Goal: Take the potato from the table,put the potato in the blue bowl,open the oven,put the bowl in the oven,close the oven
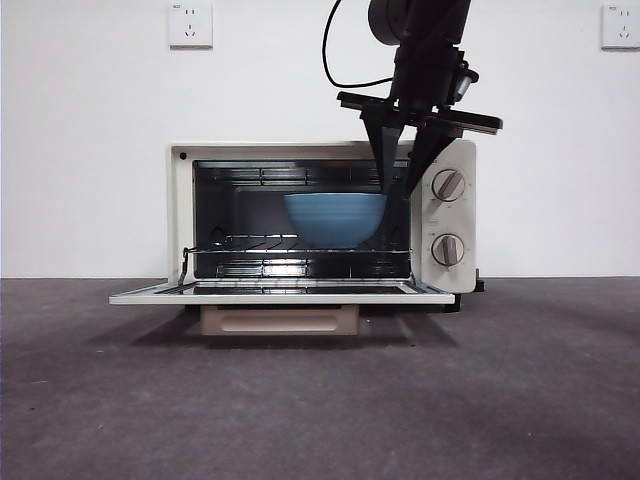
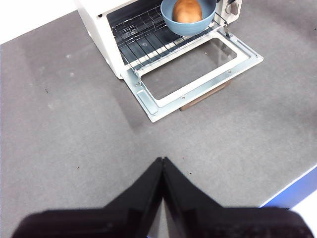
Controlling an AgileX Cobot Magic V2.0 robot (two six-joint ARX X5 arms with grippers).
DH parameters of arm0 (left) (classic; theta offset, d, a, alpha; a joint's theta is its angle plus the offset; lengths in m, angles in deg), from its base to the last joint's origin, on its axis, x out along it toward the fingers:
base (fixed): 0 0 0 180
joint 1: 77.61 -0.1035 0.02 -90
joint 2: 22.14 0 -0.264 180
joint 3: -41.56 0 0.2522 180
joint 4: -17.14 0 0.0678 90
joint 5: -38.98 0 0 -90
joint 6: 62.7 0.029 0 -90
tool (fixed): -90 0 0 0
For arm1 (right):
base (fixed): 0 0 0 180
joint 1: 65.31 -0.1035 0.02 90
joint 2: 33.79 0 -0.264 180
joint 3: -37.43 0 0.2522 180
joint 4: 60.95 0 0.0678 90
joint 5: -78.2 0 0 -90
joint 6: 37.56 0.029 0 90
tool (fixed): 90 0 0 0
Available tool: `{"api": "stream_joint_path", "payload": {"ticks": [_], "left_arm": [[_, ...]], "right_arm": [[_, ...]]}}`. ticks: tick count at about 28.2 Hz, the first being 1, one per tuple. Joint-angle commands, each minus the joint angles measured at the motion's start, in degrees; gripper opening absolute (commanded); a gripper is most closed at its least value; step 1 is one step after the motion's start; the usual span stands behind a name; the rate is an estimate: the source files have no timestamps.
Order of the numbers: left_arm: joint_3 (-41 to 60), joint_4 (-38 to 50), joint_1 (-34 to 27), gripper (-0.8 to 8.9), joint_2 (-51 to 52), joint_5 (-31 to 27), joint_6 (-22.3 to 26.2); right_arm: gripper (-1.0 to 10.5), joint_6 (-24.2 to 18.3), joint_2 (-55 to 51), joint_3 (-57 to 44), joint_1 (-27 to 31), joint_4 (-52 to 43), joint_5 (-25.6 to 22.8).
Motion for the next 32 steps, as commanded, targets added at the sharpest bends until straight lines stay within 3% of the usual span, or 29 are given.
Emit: {"api": "stream_joint_path", "payload": {"ticks": [1,7,10,14,17,22,28,32], "left_arm": [[0.15,0.02,0.09,-0.05,0.02,-0.22,0.39],[0.15,0.68,0.09,-0.05,-0.79,-0.24,0.39],[0.15,1.95,0.09,-0.05,-2.05,-0.24,0.42],[0.15,4.00,0.09,-0.05,-5.07,-0.26,0.42],[0.17,5.60,0.04,-0.06,-7.89,-0.20,-0.39],[0.28,9.16,-1.68,-0.07,-11.56,0.46,-0.70],[0.66,11.06,-7.04,-0.07,-16.39,9.92,-0.66],[2.93,13.92,-12.20,-0.07,-18.53,16.48,-0.66]], "right_arm": [[1.3,-4.31,-1.55,0.22,-0.07,1.55,-2.95],[1.1,-13.51,-5.81,0.22,-0.35,2.34,-7.72],[-0.2,-20.70,-9.01,0.22,-1.44,2.89,-9.35],[-0.1,-30.62,-14.23,0.20,-4.37,3.87,-16.26],[-0.1,-34.27,-18.78,0.11,-7.06,3.85,-19.30],[-0.1,-40.59,-25.29,-0.46,-11.34,3.91,-19.19],[-0.1,-47.10,-34.49,-6.64,-15.41,3.91,-14.29],[-0.1,-48.00,-43.04,-16.81,-15.93,3.91,-13.77]]}}
